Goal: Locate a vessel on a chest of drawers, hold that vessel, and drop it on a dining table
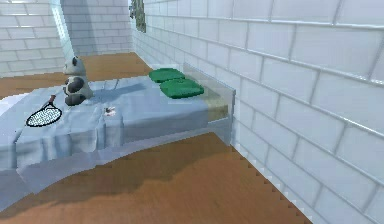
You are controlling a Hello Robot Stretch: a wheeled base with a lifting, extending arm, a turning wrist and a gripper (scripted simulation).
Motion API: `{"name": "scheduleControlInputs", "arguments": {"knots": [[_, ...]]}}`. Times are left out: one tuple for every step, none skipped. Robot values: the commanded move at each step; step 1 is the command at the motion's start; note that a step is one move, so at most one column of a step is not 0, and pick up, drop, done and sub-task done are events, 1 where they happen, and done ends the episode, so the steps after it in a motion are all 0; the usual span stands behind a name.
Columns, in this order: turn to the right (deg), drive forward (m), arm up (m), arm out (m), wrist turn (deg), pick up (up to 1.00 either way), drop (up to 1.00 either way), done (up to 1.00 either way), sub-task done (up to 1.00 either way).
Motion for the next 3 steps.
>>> {"name": "scheduleControlInputs", "arguments": {"knots": [[0.0,0.0,0.0,0.0,45.0,0.0,0.0,0.0,0.0],[0.0,0.0,0.0,0.0,45.0,0.0,0.0,0.0,0.0],[0.0,0.0,0.0,0.0,45.0,0.0,0.0,0.0,0.0]]}}
